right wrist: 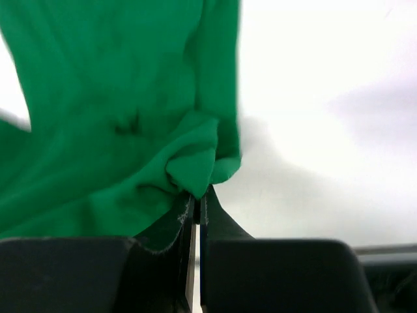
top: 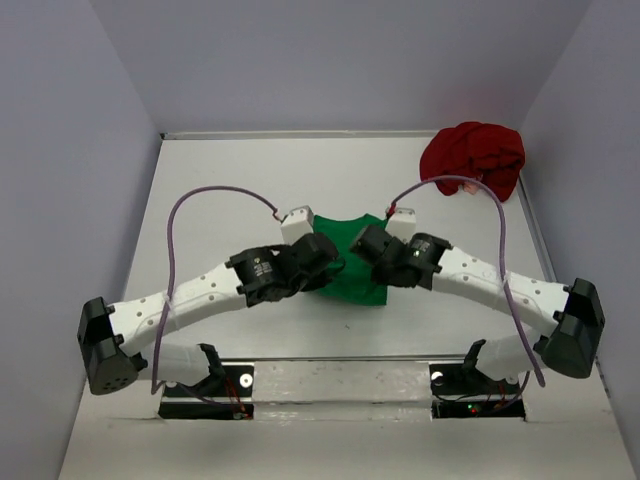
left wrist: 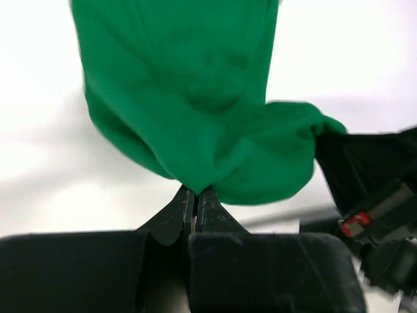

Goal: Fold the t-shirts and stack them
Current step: Fold the tshirt

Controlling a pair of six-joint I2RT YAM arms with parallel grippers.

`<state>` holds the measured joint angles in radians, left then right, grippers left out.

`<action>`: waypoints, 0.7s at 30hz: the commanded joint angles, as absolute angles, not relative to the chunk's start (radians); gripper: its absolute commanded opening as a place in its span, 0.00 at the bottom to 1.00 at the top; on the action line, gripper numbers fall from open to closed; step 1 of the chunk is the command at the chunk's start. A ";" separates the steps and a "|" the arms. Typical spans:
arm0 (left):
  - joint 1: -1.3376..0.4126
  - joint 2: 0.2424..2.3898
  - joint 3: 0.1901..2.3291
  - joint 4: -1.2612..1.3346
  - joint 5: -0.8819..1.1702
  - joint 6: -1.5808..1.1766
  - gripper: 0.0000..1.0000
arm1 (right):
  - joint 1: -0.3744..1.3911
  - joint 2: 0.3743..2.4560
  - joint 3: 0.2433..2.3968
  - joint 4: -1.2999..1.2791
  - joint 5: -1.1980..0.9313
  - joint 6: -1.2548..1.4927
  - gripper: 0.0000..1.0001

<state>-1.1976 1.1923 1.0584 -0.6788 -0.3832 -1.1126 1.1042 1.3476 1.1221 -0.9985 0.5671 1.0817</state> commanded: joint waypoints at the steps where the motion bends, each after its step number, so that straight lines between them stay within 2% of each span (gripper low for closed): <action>1: -0.918 1.303 1.175 -0.595 -0.413 -0.753 0.00 | 0.835 1.413 1.258 -0.850 0.585 0.612 0.00; 2: -0.866 1.331 1.205 -0.548 -0.353 -0.717 0.00 | 0.752 1.457 1.299 -0.786 0.525 0.553 0.00; 4: -0.743 1.429 1.258 -0.522 -0.310 -0.634 0.00 | 0.694 1.520 1.360 -0.772 0.454 0.445 0.00; 12: -0.574 1.767 1.517 -0.491 -0.190 -0.525 0.00 | 0.516 1.840 1.590 -0.721 0.125 0.247 0.00; 16: -0.537 1.919 1.634 -0.495 -0.150 -0.499 0.00 | 0.476 2.006 1.704 -0.745 0.063 0.213 0.00; 21: -0.491 1.991 1.698 -0.491 -0.138 -0.471 0.00 | 0.451 2.130 1.836 -0.750 0.065 0.198 0.00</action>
<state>-0.5274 1.9900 1.6253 -0.4881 -0.1452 -0.5373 0.4698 2.0876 1.7248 -0.7425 0.1043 0.2626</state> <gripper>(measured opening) 0.029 0.037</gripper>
